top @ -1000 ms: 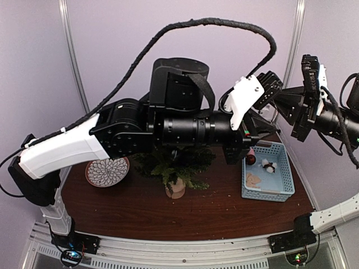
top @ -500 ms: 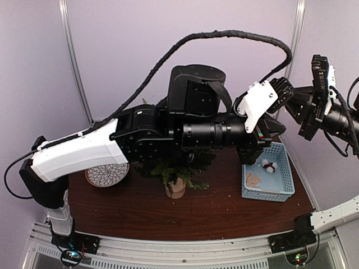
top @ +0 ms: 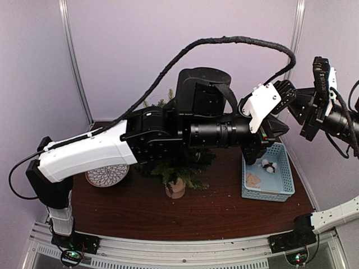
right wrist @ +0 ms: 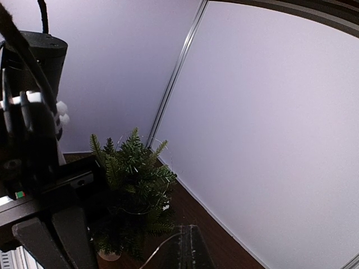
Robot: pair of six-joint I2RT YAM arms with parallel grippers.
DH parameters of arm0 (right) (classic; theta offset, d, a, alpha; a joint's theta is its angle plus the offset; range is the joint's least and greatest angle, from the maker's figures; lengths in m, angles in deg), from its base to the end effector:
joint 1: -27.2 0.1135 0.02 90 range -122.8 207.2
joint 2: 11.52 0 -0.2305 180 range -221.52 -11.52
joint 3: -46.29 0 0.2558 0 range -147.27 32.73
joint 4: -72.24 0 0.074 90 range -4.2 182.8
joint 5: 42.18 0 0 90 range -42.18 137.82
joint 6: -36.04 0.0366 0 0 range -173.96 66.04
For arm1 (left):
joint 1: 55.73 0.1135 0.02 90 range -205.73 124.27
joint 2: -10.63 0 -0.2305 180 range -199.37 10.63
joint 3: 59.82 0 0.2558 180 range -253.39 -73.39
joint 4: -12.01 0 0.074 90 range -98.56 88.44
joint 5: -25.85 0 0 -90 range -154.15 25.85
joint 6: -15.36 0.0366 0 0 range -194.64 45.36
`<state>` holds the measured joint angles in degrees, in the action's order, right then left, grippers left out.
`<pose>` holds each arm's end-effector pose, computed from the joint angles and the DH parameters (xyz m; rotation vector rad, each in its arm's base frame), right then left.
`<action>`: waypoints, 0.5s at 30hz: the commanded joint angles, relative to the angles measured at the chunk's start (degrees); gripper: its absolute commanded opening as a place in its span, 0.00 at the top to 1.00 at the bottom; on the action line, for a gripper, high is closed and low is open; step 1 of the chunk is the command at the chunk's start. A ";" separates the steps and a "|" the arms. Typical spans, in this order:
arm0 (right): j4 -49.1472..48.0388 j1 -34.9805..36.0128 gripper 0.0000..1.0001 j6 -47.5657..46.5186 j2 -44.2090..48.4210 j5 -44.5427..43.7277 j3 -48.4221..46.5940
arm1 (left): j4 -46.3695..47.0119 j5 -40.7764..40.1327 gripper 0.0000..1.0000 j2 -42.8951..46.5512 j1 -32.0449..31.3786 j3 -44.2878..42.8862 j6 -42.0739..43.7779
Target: Decorate the small christmas tree
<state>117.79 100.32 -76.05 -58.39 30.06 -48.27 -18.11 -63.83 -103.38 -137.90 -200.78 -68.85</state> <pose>0.0523 0.1340 0.4750 -0.9651 1.2179 0.4696 0.0614 -0.4481 0.4339 1.2029 1.2399 -1.0143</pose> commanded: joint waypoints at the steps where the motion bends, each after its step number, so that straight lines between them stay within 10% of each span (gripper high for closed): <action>1: 0.00 -0.34 1.00 0.17 0.46 -1.95 0.74 | 2.63 1.09 1.00 -1.47 0.57 -3.53 0.75; 10: -1.48 -0.30 1.00 -0.49 0.81 -2.48 1.66 | 0.28 -5.90 1.00 7.88 0.53 7.41 -0.95; 15: -1.92 -0.33 1.00 -0.64 0.37 -1.27 2.19 | -0.78 -7.62 0.68 15.24 -0.01 14.64 -0.75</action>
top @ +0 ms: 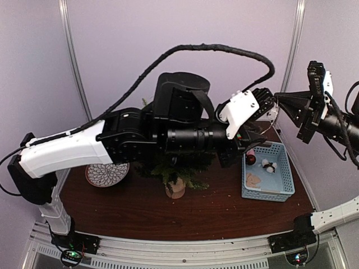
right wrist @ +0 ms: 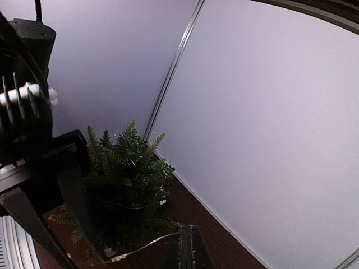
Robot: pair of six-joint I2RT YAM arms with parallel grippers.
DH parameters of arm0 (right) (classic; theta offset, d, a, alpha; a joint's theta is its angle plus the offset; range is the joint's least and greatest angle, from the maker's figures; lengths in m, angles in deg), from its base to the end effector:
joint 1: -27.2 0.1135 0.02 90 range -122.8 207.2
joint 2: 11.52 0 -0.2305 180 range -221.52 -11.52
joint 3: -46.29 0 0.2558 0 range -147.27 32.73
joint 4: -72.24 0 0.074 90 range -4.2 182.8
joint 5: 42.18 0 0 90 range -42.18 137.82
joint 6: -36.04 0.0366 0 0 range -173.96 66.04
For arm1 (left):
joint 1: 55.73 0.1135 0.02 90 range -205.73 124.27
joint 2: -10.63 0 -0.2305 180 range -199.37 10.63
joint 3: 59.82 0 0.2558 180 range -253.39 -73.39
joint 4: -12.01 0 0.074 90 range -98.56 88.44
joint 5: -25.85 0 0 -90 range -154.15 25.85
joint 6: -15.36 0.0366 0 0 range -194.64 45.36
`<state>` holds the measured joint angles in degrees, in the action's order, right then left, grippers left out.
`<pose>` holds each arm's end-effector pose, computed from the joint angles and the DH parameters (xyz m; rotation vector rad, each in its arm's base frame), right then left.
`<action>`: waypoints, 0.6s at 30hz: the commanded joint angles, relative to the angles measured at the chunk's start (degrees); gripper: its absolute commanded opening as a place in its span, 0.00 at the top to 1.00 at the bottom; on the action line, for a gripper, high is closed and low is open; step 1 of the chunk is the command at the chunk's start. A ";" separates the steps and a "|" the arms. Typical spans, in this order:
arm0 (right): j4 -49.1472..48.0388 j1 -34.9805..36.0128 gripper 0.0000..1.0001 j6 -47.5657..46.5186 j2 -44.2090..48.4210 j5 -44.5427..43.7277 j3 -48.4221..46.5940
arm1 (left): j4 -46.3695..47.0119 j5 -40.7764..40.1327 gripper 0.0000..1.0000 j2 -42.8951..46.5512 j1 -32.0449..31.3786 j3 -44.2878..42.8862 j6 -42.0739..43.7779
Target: Decorate the small christmas tree
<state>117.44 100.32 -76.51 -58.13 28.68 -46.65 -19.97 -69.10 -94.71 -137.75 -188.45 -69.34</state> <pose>0.0541 0.1370 0.4682 -0.9675 1.2348 0.4378 0.0621 -0.4206 0.4202 1.2002 1.3550 -0.9027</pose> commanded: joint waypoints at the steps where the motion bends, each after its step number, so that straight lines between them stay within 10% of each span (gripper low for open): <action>1: -1.56 -0.32 1.00 -0.06 -0.07 0.49 0.63 | 0.02 -2.42 0.65 7.24 -0.28 2.38 -0.21; 8: -0.80 -0.34 1.00 -0.04 -0.85 0.85 0.05 | -11.79 -7.90 0.49 15.24 -0.68 4.22 -2.91; 18: 0.14 -0.30 1.00 -0.12 -0.93 0.59 -0.65 | -37.45 -12.62 0.55 21.56 -3.48 -0.52 -2.54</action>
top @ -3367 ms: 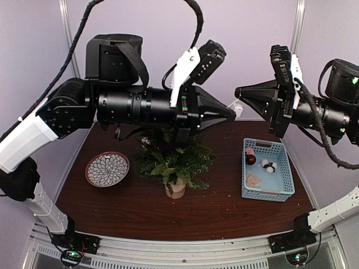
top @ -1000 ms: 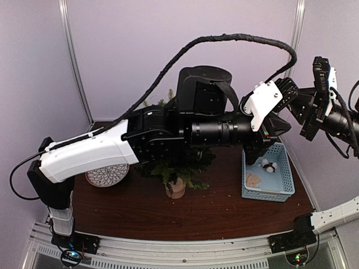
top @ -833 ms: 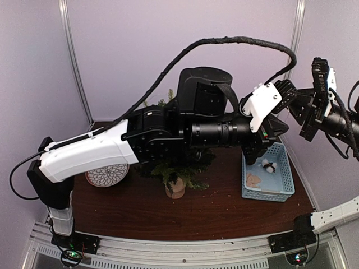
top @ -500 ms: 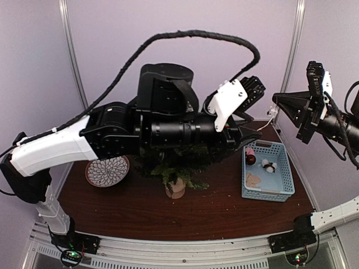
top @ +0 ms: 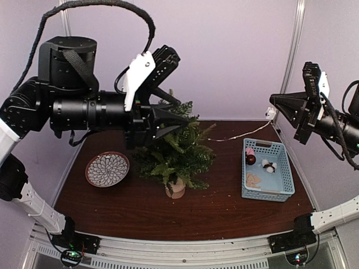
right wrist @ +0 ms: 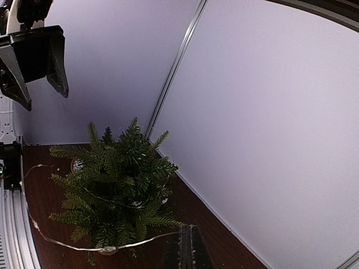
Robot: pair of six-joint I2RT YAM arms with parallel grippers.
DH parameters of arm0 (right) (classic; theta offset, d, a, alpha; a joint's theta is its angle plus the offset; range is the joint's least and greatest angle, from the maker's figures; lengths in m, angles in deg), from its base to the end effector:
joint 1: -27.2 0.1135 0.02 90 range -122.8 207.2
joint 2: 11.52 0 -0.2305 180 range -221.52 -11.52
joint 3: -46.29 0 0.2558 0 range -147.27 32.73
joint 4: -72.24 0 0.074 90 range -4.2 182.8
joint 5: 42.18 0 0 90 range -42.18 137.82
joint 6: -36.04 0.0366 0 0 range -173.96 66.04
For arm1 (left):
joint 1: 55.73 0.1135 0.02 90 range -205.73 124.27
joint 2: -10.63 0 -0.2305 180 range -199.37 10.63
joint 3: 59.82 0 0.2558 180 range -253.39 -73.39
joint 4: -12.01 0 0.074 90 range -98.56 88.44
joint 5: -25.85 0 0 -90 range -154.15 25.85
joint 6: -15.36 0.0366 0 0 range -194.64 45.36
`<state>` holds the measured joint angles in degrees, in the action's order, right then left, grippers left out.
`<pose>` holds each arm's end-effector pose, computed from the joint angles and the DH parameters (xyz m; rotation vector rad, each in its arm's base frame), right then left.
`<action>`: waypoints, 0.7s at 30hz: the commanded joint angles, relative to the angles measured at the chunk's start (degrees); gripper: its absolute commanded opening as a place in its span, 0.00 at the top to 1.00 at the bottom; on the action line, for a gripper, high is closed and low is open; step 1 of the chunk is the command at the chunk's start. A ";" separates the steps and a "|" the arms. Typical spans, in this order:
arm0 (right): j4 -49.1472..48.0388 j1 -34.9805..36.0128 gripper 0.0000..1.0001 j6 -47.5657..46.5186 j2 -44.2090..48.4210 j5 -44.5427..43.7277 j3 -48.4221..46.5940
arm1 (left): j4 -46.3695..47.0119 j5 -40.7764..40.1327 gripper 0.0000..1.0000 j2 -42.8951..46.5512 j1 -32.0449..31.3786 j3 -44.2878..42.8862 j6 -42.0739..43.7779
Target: Decorate the small christmas tree
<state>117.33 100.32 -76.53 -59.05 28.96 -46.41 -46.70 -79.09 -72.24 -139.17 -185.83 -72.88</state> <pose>0.0558 0.1433 0.4651 -0.9852 1.2429 0.4340 0.0417 -0.2805 0.4878 1.1420 1.5202 -0.7520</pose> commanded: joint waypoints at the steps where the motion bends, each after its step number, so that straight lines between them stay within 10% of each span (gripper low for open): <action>1: 0.35 -0.30 1.00 -0.12 0.02 0.24 -0.93 | -12.44 -3.05 0.57 -1.88 -2.50 -4.72 1.95; 7: 0.38 -0.34 1.00 -0.25 -0.49 -0.37 -1.04 | -26.19 -6.24 0.69 -13.01 -2.72 -19.57 7.19; 21: 0.40 -0.35 1.00 -0.27 -2.16 -1.30 -2.34 | -28.17 -8.83 0.78 -15.98 -0.26 -18.86 10.97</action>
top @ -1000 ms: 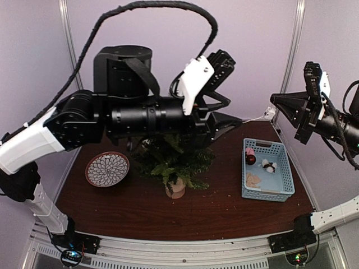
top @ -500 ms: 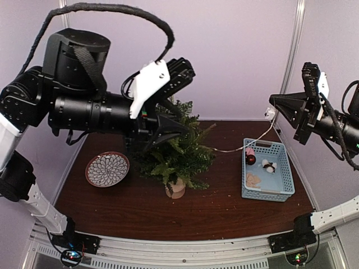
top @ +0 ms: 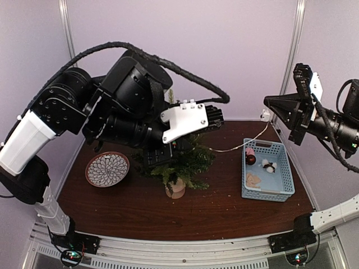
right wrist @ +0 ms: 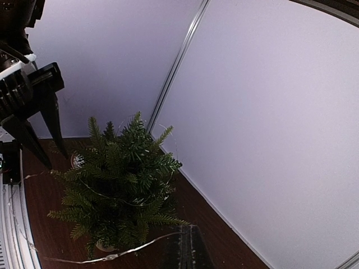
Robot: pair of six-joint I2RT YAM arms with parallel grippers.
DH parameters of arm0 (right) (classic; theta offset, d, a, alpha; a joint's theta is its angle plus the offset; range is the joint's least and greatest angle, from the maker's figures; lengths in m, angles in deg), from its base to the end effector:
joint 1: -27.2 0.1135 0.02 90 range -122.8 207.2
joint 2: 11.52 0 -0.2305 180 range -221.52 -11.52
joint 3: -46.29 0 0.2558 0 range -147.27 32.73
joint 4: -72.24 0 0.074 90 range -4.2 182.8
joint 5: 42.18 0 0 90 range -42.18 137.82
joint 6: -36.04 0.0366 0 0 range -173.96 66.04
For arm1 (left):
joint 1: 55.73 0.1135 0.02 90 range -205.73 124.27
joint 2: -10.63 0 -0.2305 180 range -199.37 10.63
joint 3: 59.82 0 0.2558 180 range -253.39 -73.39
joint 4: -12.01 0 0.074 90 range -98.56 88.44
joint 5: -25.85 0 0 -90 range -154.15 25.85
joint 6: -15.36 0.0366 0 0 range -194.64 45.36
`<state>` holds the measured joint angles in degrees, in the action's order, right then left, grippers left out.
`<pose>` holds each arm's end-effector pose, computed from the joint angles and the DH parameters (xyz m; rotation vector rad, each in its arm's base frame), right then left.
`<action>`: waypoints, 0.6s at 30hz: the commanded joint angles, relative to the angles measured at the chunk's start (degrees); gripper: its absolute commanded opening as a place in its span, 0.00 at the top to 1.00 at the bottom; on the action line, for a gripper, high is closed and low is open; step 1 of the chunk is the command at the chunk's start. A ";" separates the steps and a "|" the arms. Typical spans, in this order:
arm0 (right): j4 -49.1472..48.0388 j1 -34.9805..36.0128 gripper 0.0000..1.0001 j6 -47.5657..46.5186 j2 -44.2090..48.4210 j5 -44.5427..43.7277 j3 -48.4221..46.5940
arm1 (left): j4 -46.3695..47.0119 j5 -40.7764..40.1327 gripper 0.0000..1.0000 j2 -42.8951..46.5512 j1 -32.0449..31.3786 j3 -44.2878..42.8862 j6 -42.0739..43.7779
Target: Decorate the small christmas tree
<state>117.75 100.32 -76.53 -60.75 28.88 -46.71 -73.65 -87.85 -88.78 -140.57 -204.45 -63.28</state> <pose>0.0586 0.1523 0.4617 -1.0091 1.2616 0.4200 0.0434 -0.3171 0.4527 1.4998 1.6328 -0.2383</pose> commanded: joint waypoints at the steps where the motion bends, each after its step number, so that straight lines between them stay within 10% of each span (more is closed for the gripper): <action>1: -0.10 -0.29 1.00 -0.28 -0.56 -1.39 -2.19 | -1.61 0.43 0.79 0.43 1.47 -0.12 1.39; 18: -0.76 -0.28 1.00 0.59 -1.08 -3.46 -2.03 | -4.06 9.66 0.76 0.30 3.57 0.79 4.76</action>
<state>117.73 100.32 -76.22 -61.84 26.82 -47.59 -77.00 -80.95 -88.78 -137.42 -203.62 -60.07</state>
